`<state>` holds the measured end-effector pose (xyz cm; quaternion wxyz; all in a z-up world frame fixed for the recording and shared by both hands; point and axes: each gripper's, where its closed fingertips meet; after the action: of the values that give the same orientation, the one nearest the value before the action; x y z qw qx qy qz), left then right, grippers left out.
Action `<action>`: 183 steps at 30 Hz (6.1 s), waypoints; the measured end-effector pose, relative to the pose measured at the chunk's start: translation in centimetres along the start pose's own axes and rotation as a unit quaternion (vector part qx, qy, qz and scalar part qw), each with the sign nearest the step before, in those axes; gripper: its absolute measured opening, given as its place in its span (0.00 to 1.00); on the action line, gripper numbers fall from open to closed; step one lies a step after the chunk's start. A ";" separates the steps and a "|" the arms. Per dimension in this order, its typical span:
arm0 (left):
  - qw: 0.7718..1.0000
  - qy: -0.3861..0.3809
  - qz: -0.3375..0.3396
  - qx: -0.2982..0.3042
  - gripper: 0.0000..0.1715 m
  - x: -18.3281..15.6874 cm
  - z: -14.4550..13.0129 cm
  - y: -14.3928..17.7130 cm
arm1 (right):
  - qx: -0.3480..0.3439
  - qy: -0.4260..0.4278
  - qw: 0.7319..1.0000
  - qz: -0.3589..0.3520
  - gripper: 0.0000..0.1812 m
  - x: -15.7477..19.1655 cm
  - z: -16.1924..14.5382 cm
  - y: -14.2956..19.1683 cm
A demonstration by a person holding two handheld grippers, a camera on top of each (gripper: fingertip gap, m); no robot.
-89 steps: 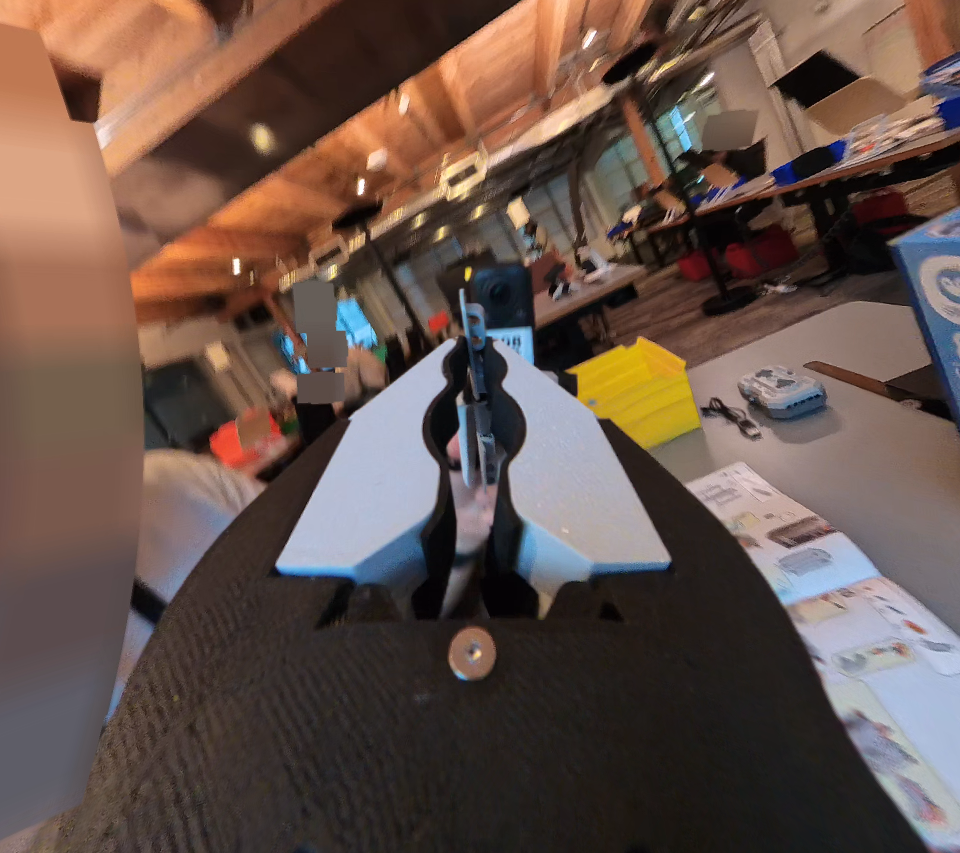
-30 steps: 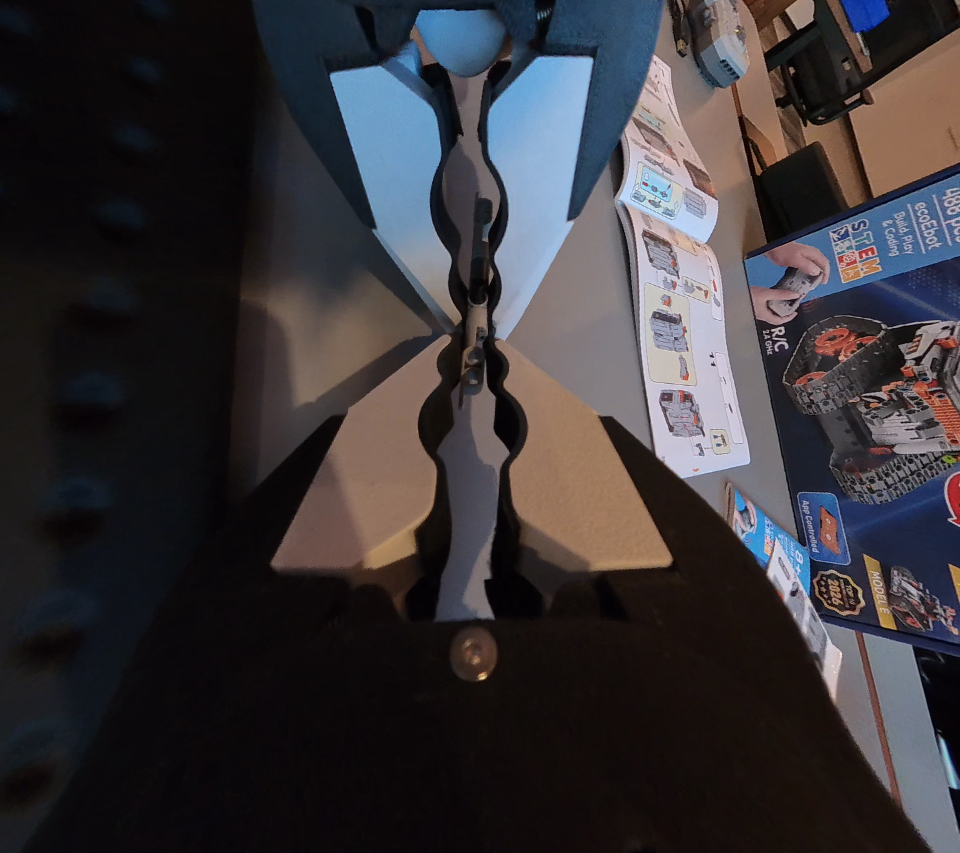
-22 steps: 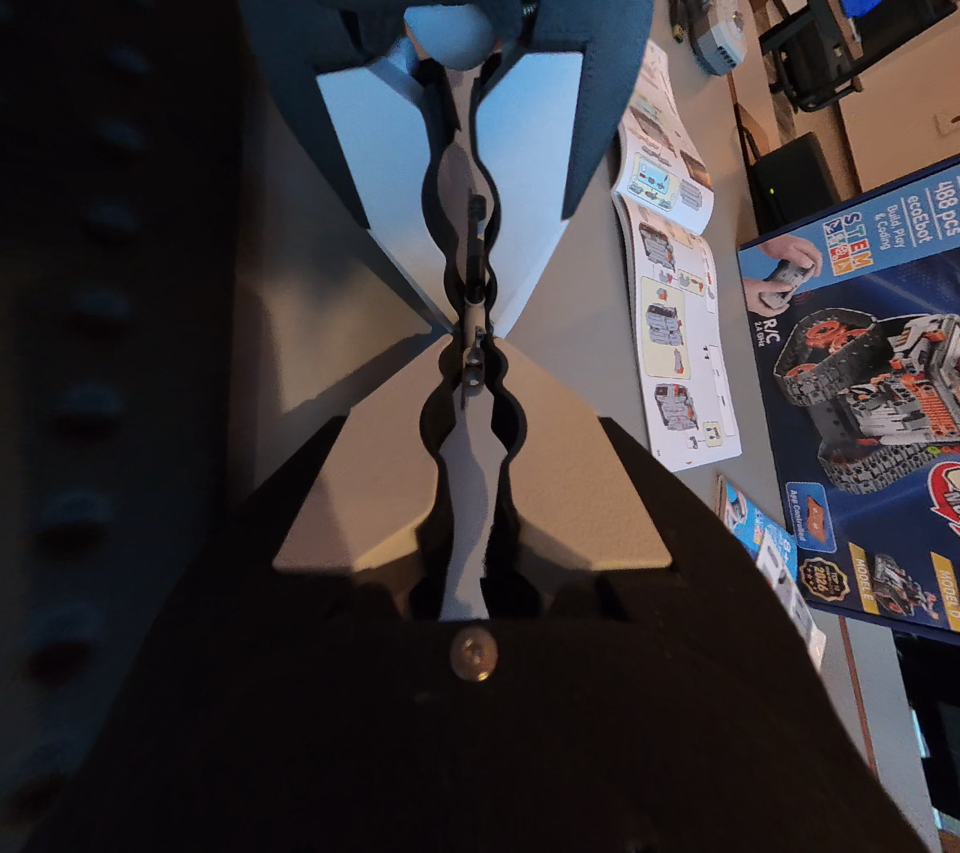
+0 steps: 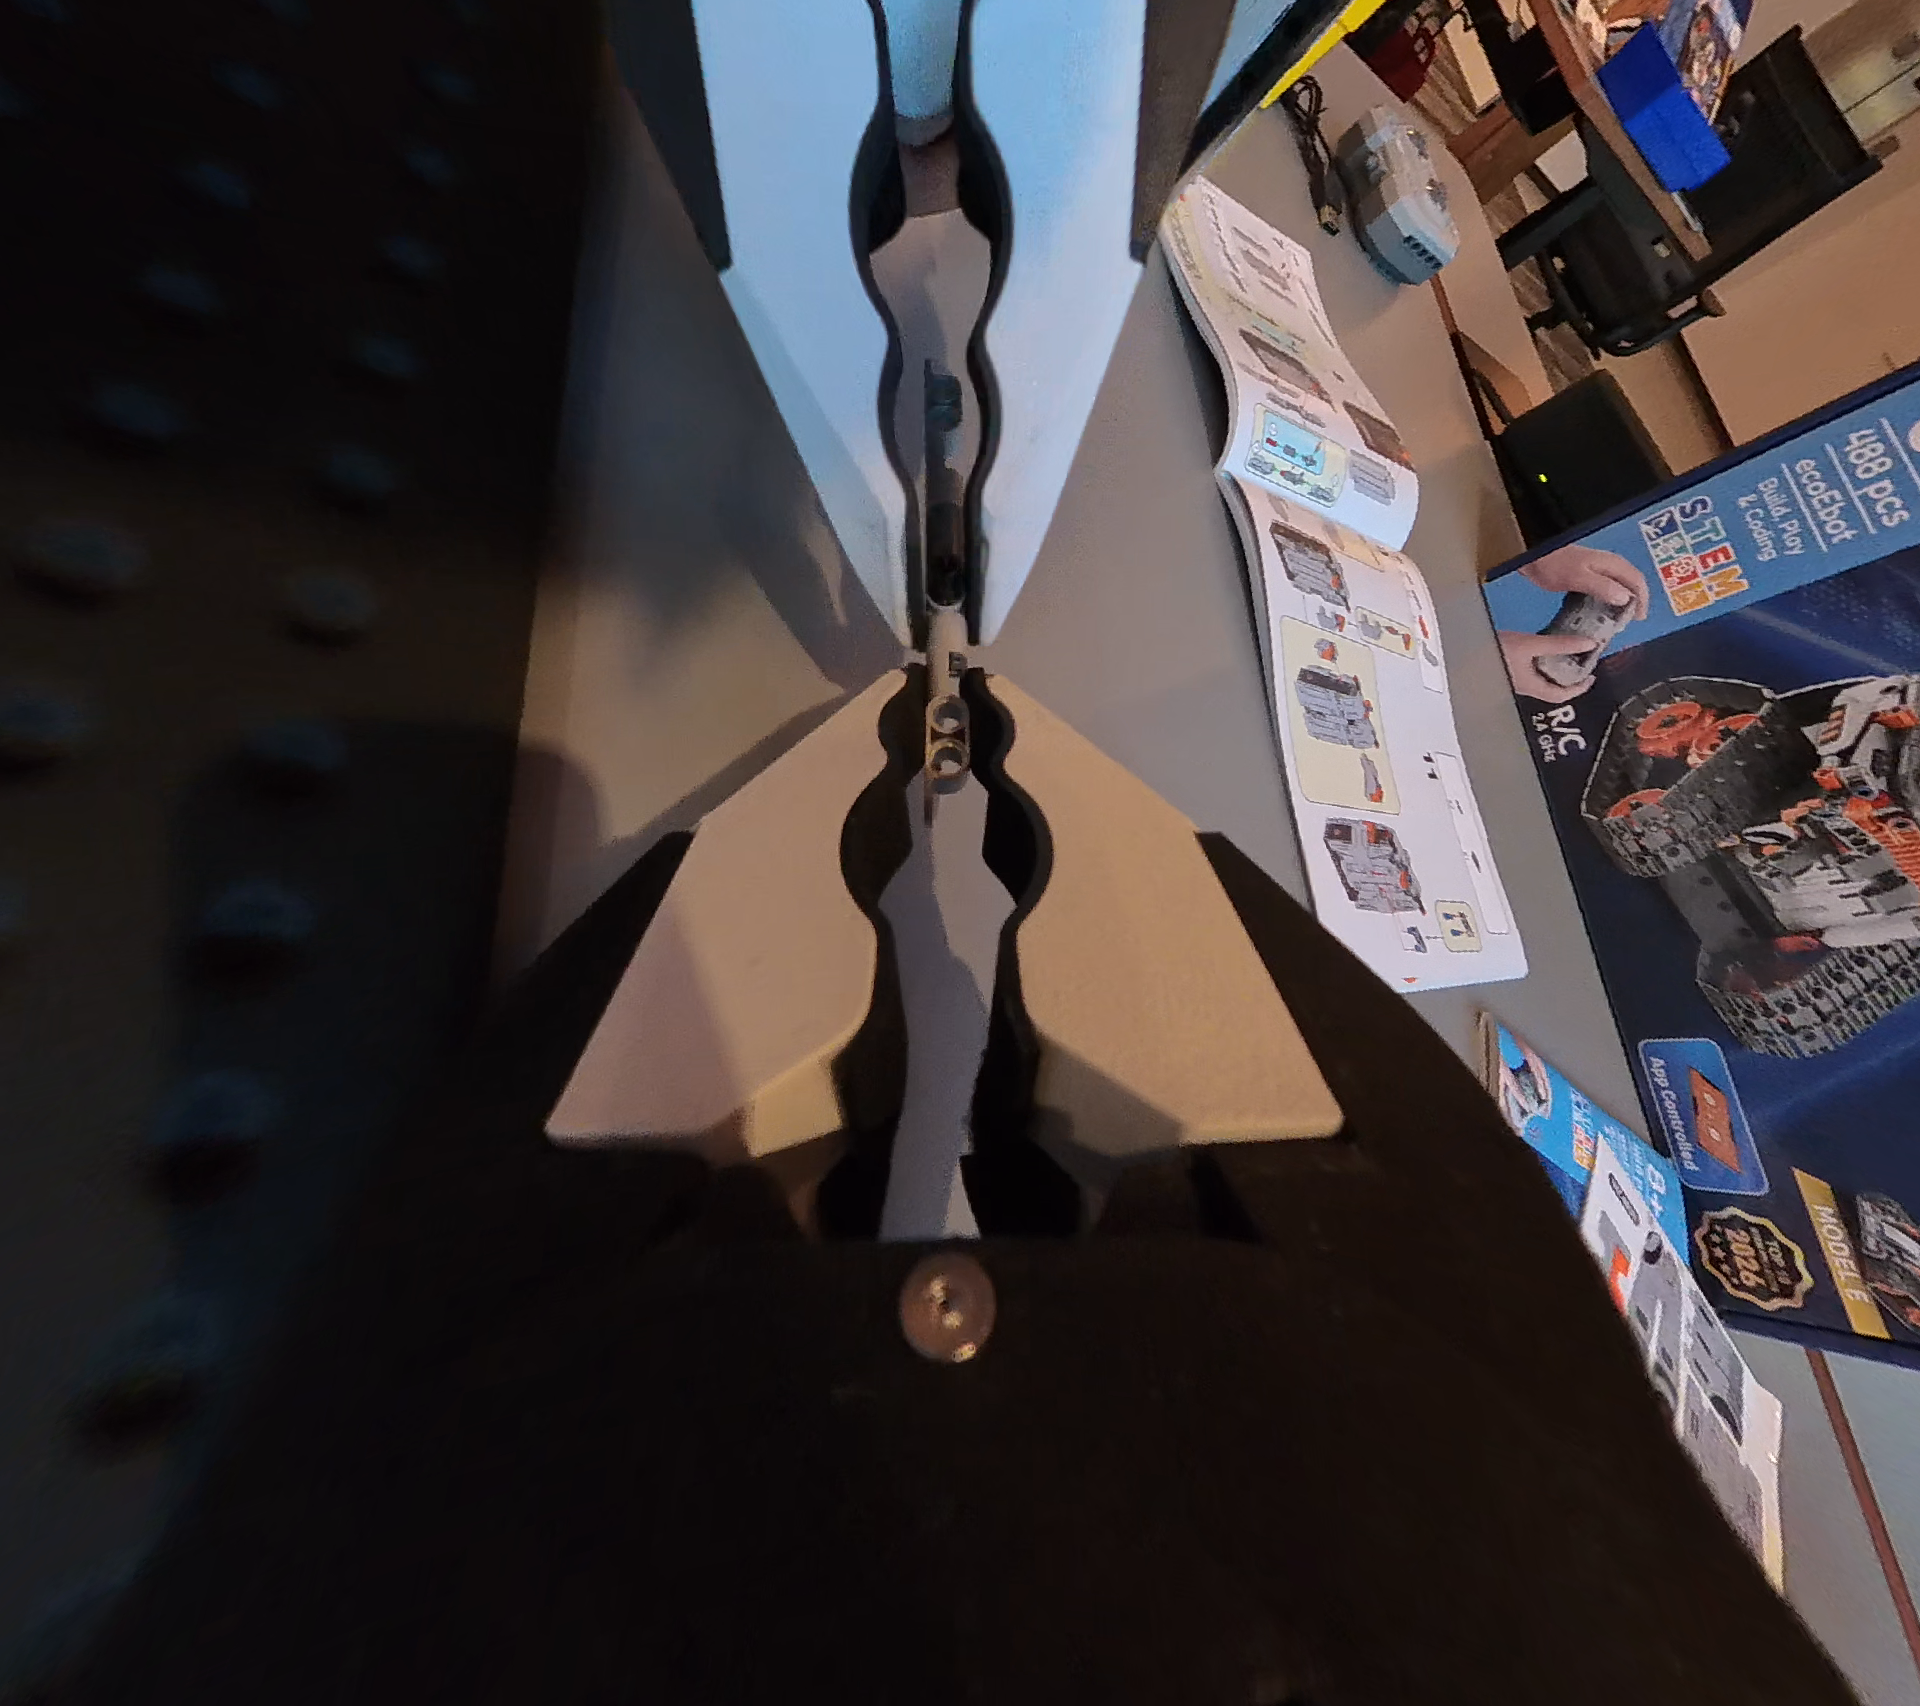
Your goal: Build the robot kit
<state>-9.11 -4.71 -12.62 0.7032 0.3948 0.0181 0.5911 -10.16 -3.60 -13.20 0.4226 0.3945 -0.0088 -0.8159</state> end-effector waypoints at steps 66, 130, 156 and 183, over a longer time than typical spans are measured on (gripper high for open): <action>0.997 0.063 0.046 0.009 0.03 2.3 -3.2 4.4 | -0.036 -0.143 0.988 -0.036 0.03 -4.7 -3.5 5.5; 0.959 0.248 -0.092 -0.099 0.19 1.4 0.9 3.3 | -0.211 -0.429 0.869 0.128 0.01 -6.4 5.0 4.8; 0.973 0.193 -0.114 0.062 0.03 -0.7 -2.4 2.0 | -0.046 -0.171 0.975 0.134 0.04 -0.5 2.6 0.0; 0.978 0.173 -0.117 0.001 0.07 -1.2 -0.8 1.6 | -0.048 -0.202 0.965 0.159 0.03 0.5 3.0 0.0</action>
<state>-11.18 -5.25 -12.78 0.7535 0.2820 0.1859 0.5640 -12.31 -4.91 -11.44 0.5546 0.1943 -0.1173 -0.8006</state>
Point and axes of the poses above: each gripper's, where its closed fingertips meet, y back along the fingers, z out of its top, x = y × z across the jaws, and after that the axes turned 12 degrees about -z, right-handed
